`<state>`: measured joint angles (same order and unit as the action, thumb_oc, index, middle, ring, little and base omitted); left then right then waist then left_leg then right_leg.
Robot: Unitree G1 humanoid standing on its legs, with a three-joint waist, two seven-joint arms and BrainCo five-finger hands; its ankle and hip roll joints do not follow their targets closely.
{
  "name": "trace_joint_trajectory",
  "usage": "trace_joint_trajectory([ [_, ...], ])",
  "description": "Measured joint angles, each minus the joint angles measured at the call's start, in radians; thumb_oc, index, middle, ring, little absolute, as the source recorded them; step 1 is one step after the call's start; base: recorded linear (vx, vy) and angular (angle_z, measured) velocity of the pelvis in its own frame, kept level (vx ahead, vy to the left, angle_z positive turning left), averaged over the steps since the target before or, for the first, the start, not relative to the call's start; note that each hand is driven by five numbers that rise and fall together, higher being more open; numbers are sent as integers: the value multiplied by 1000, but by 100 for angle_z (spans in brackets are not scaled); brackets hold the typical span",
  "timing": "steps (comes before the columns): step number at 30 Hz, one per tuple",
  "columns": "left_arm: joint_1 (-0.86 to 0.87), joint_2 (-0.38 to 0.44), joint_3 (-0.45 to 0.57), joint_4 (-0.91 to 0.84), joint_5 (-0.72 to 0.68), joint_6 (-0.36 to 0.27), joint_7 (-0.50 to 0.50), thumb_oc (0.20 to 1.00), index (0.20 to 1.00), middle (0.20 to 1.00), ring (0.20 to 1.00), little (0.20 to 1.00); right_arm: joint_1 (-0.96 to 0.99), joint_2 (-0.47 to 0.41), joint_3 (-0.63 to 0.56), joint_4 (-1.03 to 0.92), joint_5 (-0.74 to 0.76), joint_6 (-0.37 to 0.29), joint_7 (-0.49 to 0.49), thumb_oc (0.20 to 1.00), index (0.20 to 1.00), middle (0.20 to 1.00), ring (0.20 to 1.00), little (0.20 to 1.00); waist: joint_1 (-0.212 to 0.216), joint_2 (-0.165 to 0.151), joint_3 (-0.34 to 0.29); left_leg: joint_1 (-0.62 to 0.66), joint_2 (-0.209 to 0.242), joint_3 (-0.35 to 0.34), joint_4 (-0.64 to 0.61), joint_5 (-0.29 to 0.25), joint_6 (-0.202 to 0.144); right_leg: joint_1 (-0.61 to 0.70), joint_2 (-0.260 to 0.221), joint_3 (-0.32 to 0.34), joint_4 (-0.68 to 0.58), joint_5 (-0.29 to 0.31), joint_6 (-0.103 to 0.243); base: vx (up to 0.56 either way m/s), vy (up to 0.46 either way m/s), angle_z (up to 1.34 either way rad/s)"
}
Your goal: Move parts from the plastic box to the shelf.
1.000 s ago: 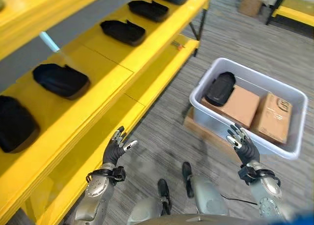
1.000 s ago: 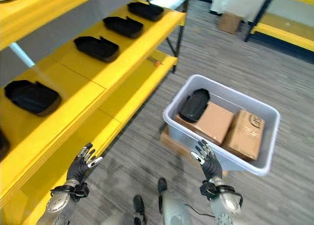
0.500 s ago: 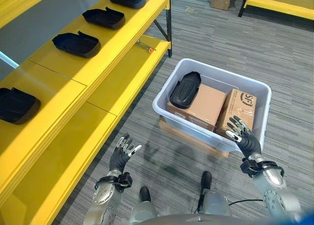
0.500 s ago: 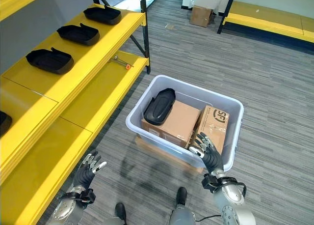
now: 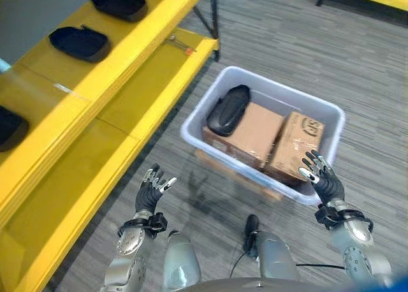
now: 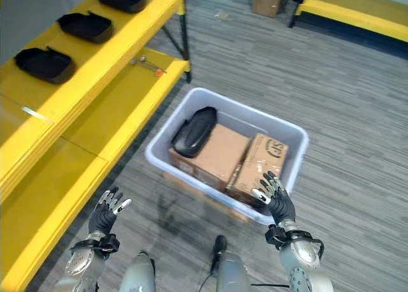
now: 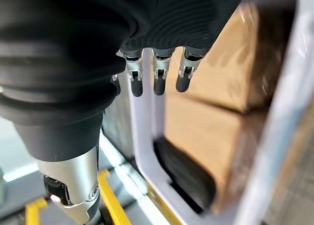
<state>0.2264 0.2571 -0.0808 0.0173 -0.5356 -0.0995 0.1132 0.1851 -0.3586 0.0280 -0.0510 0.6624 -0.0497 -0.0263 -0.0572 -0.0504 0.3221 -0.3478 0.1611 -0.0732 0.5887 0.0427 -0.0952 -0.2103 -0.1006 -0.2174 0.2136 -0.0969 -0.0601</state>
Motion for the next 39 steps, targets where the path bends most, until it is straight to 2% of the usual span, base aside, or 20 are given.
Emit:
trace_joint_trajectory([
  [1, -18, -2, 0, -2, 0, -13, 2, 1000, 1000, 1000, 1000, 1000, -15, -8, 19, 4, -1, 0, -8, 1000, 1000, 1000, 1000, 1000, 22, -11, 7, 26, 4, 43, -137, -17, 18, 5, 25, 41, -22, 18, -1, 203, 218, -72],
  [3, -73, 1, 1, 45, 7, -12, 7, 1000, 1000, 1000, 1000, 1000, -43, 25, 32, 18, -10, -10, -26, 1000, 1000, 1000, 1000, 1000, 16, 1, 22, 33, 94, 98, -489, 19, -5, 31, 70, 56, -60, 18, 10, 306, 390, -61],
  [4, -96, 2, 4, 47, 11, -14, 15, 1000, 1000, 1000, 1000, 1000, -56, 31, 32, 46, -12, -17, -34, 1000, 1000, 1000, 1000, 1000, 21, 3, 41, 35, 119, 109, -616, 27, -8, 49, 88, 78, -71, 28, 17, 335, 451, -55],
  [5, -102, 3, 4, 47, 14, -14, 21, 1000, 1000, 1000, 1000, 1000, -78, 34, 38, 70, -19, -18, -40, 1000, 1000, 1000, 1000, 1000, 27, 14, 54, 38, 132, 92, -682, 28, -10, 73, 101, 103, -95, 35, 31, 296, 412, -87],
  [7, -108, -11, 3, 51, 14, -15, 26, 1000, 1000, 1000, 1000, 1000, -91, 34, 38, 87, -20, -17, -49, 1000, 1000, 1000, 1000, 1000, 55, 43, 71, 52, 134, 62, -683, 45, -26, 103, 111, 170, -105, 29, 47, 266, 471, -115],
  [8, -96, -17, 1, 57, 14, -15, 26, 1000, 1000, 1000, 1000, 1000, -89, 34, 34, 85, -20, -18, -51, 1000, 1000, 1000, 1000, 1000, 47, 64, 74, 67, 128, 64, -669, 57, -27, 127, 114, 196, -112, 26, 52, 160, 333, -115],
  [10, -68, -18, 0, 59, 14, -20, 25, 1000, 1000, 1000, 1000, 1000, -72, 35, 30, 77, -20, -19, -51, 1000, 1000, 1000, 1000, 1000, 44, 80, 67, 114, 103, 58, -658, 63, -24, 142, 110, 279, -109, 14, 75, 137, 244, -124],
  [12, -57, -32, -7, 54, 15, -22, 24, 1000, 1000, 1000, 1000, 1000, -31, -1, 21, 56, -20, -20, -50, 1000, 1000, 1000, 1000, 1000, 10, 134, 56, 137, 92, 95, -622, 65, -9, 171, 103, 294, -140, 14, 101, 143, 378, -70],
  [13, -84, -27, -9, 58, 16, -23, 24, 1000, 1000, 1000, 1000, 1000, -7, 4, 11, 66, -20, -16, -55, 1000, 1000, 1000, 1000, 1000, -12, 120, 59, 139, 59, 126, -605, 131, -14, 179, 56, 297, -142, -2, 127, 68, 370, -19],
  [15, -130, 35, -14, 54, 16, -24, 27, 1000, 1000, 1000, 1000, 1000, 12, 52, 35, 47, -19, -14, -52, 1000, 1000, 1000, 1000, 1000, 8, 39, 60, 135, -42, 212, -592, 103, 45, 144, -61, 298, -137, 2, 144, 21, 340, -46],
  [16, -155, 62, -14, 55, 16, -24, 33, 1000, 1000, 1000, 1000, 1000, 10, 82, 47, 38, -19, -14, -51, 1000, 1000, 1000, 1000, 1000, 11, 21, 69, 130, -77, 233, -569, 81, 71, 145, -103, 290, -146, 17, 166, -6, 298, -39],
  [18, -196, 98, -7, 53, 16, -29, 50, 1000, 1000, 1000, 1000, 1000, -16, 93, 89, 34, -19, -9, -37, 1000, 1000, 1000, 1000, 1000, 21, 9, 78, 104, -118, 261, -514, 30, 103, 126, -153, 286, -138, 43, 195, -8, 232, -19],
  [20, -208, 111, 15, 54, 16, -42, 69, 1000, 1000, 1000, 1000, 1000, -53, 97, 104, 33, -18, -6, -24, 1000, 1000, 1000, 1000, 1000, 26, -3, 89, 64, -137, 278, -454, -10, 124, 109, -180, 281, -144, 60, 200, -12, 150, -14],
  [23, -189, 131, 35, 55, 16, -42, 91, 1000, 1000, 1000, 1000, 1000, -77, 102, 97, 34, -18, -2, -25, 1000, 1000, 1000, 1000, 1000, 34, -41, 103, 53, -129, 299, -427, -34, 131, 85, -179, 244, -146, 100, 206, -31, 100, -28],
  [24, -183, 144, 39, 55, 17, -41, 91, 1000, 1000, 1000, 1000, 1000, -84, 104, 99, 35, -18, -1, -24, 1000, 1000, 1000, 1000, 1000, 53, -56, 110, 55, -112, 329, -428, -36, 130, 68, -173, 200, -146, 118, 203, 32, 55, -81],
  [26, -164, 162, 49, 55, 21, -37, 93, 1000, 1000, 1000, 1000, 1000, -114, 102, 99, 50, -18, 2, -23, 1000, 1000, 1000, 1000, 1000, 70, -70, 114, 62, -85, 377, -429, -42, 128, 55, -165, 35, -154, 144, 179, 34, -20, -86],
  [27, -160, 161, 48, 53, 40, -35, 93, 1000, 1000, 1000, 1000, 1000, -115, 100, 98, 51, -18, 2, -22, 1000, 1000, 1000, 1000, 1000, 73, -73, 116, 75, -83, 388, -427, -45, 124, 68, -167, -4, -165, 150, 189, 7, -20, -48],
  [31, -171, 158, 43, 35, 62, -37, 89, 1000, 1000, 1000, 1000, 1000, -111, 101, 101, 52, -18, 7, -15, 1000, 1000, 1000, 1000, 1000, 53, -72, 121, 85, -63, 388, -387, -76, 95, 101, -153, 18, -185, 126, 210, 16, 4, -14],
  [33, -195, 160, 39, 36, 128, -33, 89, 1000, 1000, 1000, 1000, 1000, -107, 73, 102, 51, -18, 15, -3, 1000, 1000, 1000, 1000, 1000, 30, -70, 120, 87, -40, 394, -418, -46, 77, 93, -126, 18, -217, 135, 190, 5, -111, -17],
  [39, -325, 159, -22, 96, 181, -21, 104, 1000, 1000, 1000, 1000, 1000, -108, 36, 101, 51, -18, 21, 3, 1000, 1000, 1000, 1000, 1000, -8, -69, 120, 86, -17, 401, -496, 13, 63, 81, -83, 19, -277, 172, 175, 49, -74, -9],
])
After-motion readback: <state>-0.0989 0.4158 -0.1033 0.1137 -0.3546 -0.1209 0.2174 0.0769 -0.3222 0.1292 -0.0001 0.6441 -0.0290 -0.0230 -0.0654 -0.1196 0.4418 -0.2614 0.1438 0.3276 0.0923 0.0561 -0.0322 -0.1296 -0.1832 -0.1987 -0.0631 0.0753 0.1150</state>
